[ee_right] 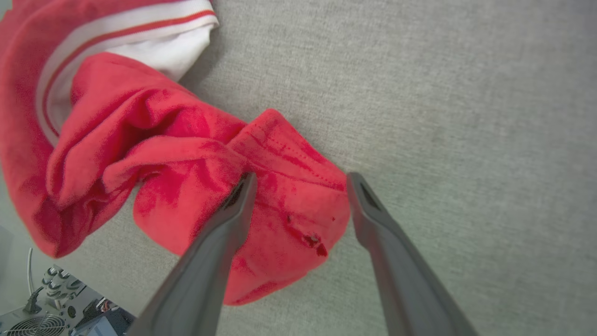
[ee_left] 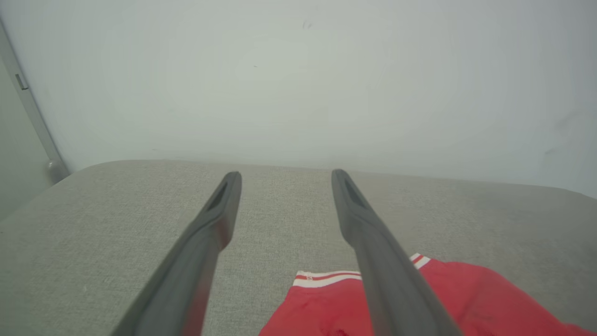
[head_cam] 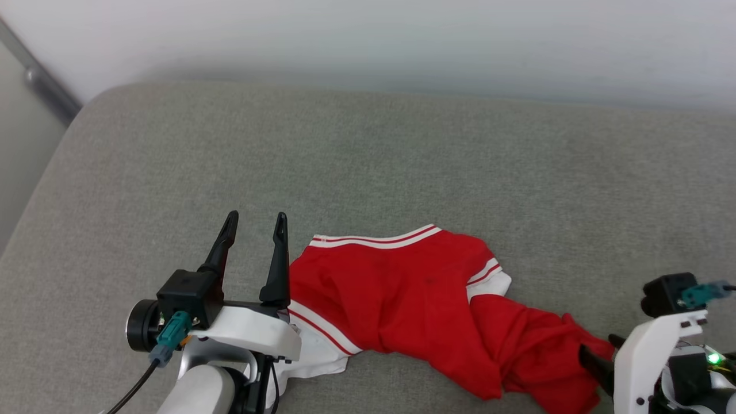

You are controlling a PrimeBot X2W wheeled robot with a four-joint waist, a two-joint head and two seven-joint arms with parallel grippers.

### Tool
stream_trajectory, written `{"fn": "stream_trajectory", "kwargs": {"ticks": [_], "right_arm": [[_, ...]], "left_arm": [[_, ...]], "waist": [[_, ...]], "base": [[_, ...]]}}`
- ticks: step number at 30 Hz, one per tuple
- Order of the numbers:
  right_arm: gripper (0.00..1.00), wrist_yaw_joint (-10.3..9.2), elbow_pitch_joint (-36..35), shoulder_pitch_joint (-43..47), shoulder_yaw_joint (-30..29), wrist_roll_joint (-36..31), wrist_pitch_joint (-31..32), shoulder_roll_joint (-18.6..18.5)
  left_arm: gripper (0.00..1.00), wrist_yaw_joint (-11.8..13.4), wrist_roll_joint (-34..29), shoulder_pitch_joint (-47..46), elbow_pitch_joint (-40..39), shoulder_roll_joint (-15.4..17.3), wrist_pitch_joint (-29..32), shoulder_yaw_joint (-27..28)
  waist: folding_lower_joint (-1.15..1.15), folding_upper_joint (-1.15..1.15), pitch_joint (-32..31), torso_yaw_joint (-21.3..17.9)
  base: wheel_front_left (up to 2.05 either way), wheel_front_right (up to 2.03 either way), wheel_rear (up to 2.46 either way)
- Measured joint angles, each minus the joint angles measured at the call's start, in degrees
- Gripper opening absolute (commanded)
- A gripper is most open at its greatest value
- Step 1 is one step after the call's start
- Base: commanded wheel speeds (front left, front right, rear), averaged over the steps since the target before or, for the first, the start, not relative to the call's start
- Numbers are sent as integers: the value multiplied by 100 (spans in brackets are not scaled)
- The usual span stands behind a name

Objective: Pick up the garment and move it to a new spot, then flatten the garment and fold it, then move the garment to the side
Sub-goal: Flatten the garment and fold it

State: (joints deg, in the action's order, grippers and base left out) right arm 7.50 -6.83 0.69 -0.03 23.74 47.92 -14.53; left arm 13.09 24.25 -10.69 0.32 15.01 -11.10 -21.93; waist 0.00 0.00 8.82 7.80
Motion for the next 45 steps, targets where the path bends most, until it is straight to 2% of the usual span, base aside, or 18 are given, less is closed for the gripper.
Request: {"fn": "stream_trajectory", "kwargs": {"ticks": [3, 8, 9, 10, 11, 12, 16, 21, 24, 28, 32, 36, 38, 45], "right_arm": [[100, -1, 233, -166, 203, 96, 298, -93], [100, 2, 858, -384, 368, 263, 361, -175], [91, 3, 951, -422, 387, 288, 354, -169], [42, 4, 1036, -447, 396, 331, 323, -163], [15, 3, 1103, -476, 416, 376, 290, -159], [0, 3, 1149, -498, 444, 404, 240, -160], [0, -1, 1085, -495, 567, 420, -65, -178], [0, 0, 287, -305, 421, 221, -397, -188], [0, 0, -264, 206, 204, 53, -240, -91], [0, -1, -688, 1121, -116, -107, 151, 341], [0, -1, -602, 1847, -254, -149, 310, 778], [1, -1, 22, 1979, -244, -113, -1, 980], [100, -1, 255, 1922, -151, -126, -489, 1006], [100, -1, 102, 1639, -203, -67, -1956, 1009]], "left_arm": [[100, -23, 0, -69, 57, -35, -18, -26], [100, -51, -22, -160, 178, -75, -46, -77], [100, -56, -21, -162, 204, -73, -49, -77], [100, -57, -18, -163, 225, -73, -52, -80], [100, -57, -3, -163, 252, -68, -52, -77], [100, -58, 11, -163, 270, -58, -52, -69], [100, -45, 22, -118, 305, 13, -22, -43], [100, -21, 78, 51, 308, 90, 53, -27], [100, 9, 114, 131, 298, 121, 105, -23], [100, 20, 136, 218, 281, 154, 166, -35], [100, 26, 167, 288, 291, 197, 233, -55], [100, 35, 200, 346, 343, 209, 275, -80], [100, 53, 225, 369, 377, 219, 289, -76], [100, 85, 286, 526, 419, 253, 293, -54]], "waist": [[0, 0, 176, 97], [0, 0, 319, 206], [0, 0, 313, 205], [0, 0, 300, 200], [0, 0, 282, 186], [0, 0, 261, 166], [0, 0, 147, 30], [0, 0, -71, -211], [0, 0, -212, -363], [0, 0, -383, -517], [0, 0, -524, -603], [0, 0, -606, -634], [0, 0, -630, -638], [0, 0, -763, -681]], "base": [[0, 0, 0], [0, 0, 0], [0, 0, 0], [0, 0, 0], [0, 0, 0], [0, 0, 0], [0, 0, 0], [0, 0, 0], [0, 0, 0], [0, 0, 0], [0, 0, 0], [0, 0, 0], [0, 0, 0], [0, 0, 0]]}}
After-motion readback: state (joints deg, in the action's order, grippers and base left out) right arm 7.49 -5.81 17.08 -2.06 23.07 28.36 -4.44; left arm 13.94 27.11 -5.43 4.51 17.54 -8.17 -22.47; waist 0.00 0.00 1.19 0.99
